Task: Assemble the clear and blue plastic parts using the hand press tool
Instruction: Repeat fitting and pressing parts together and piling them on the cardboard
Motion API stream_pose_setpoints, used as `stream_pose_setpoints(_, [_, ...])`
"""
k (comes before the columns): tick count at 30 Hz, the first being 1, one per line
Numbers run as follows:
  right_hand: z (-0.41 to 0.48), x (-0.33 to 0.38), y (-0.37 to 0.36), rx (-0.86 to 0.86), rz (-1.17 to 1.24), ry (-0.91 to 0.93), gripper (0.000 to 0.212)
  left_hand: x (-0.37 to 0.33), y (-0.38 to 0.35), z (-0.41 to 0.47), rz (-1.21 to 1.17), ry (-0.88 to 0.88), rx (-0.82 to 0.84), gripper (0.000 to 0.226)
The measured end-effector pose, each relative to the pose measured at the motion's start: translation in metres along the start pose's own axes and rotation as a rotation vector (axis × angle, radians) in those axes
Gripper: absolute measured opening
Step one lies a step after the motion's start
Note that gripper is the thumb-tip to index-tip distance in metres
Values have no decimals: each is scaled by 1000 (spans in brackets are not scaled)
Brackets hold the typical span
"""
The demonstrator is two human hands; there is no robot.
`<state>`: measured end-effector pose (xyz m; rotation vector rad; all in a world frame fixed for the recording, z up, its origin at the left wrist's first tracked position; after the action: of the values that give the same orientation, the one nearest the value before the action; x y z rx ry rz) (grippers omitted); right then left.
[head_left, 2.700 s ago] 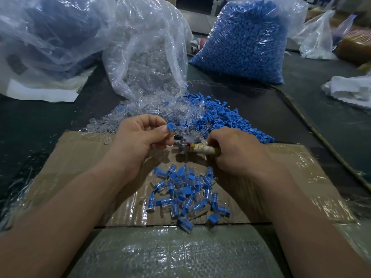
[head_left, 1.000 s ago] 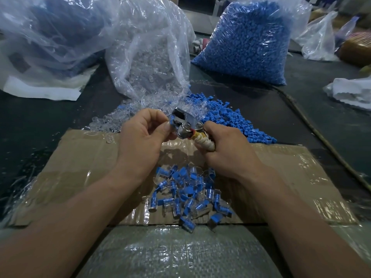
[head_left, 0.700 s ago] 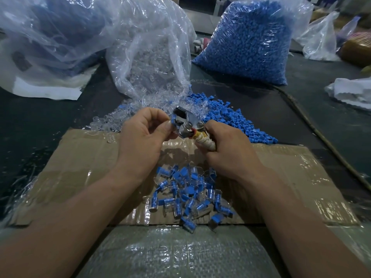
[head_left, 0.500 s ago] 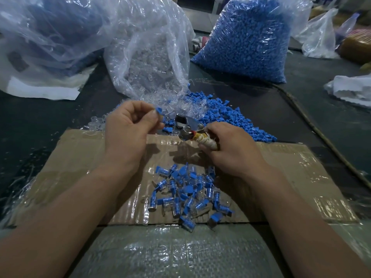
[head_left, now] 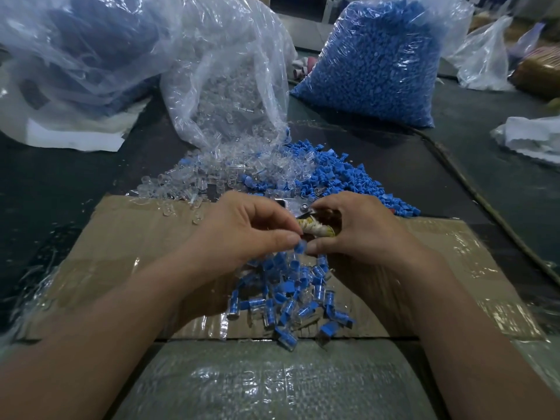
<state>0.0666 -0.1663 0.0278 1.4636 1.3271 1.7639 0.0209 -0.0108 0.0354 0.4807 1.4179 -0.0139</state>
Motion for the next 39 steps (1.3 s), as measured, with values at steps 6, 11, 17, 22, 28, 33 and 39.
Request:
stream_pose_setpoints(6, [0, -3, -1, 41, 25, -6, 80, 8, 6, 2, 57, 3, -58, 10])
stream_pose_setpoints(11, [0, -5, -1, 53, 30, -10, 71, 26, 47, 8, 566, 87, -592, 23])
stream_pose_setpoints(17, [-1, -5, 1, 52, 55, -8, 66, 46, 50, 22, 1088, 187, -446, 40])
stream_pose_setpoints(22, [-1, -5, 1, 54, 72, -11, 65, 53, 48, 24, 1105, 209, -402, 38])
stream_pose_setpoints(28, [0, -6, 6, -51, 156, -20, 28, 37, 51, 19, 1045, 53, -534, 25])
stream_pose_setpoints(33, [-1, -26, 32, -444, 251, -110, 7, 22, 44, 10, 548, 2, -585, 19])
stream_pose_setpoints(39, [8, -38, 27, -446, 211, -151, 18, 24, 24, 6, -46, 155, -433, 19])
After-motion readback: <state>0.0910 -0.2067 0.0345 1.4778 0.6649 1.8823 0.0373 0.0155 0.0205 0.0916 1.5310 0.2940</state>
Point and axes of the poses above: each hand's wrist, its own z-axis towards the middle knuckle, its own y-axis out of the back of the hand, x = y × z, the point moved 5 cm from there along z, towards the middle knuckle, and after that the axes turned 8 degrees about z, right-handed, at the moved point
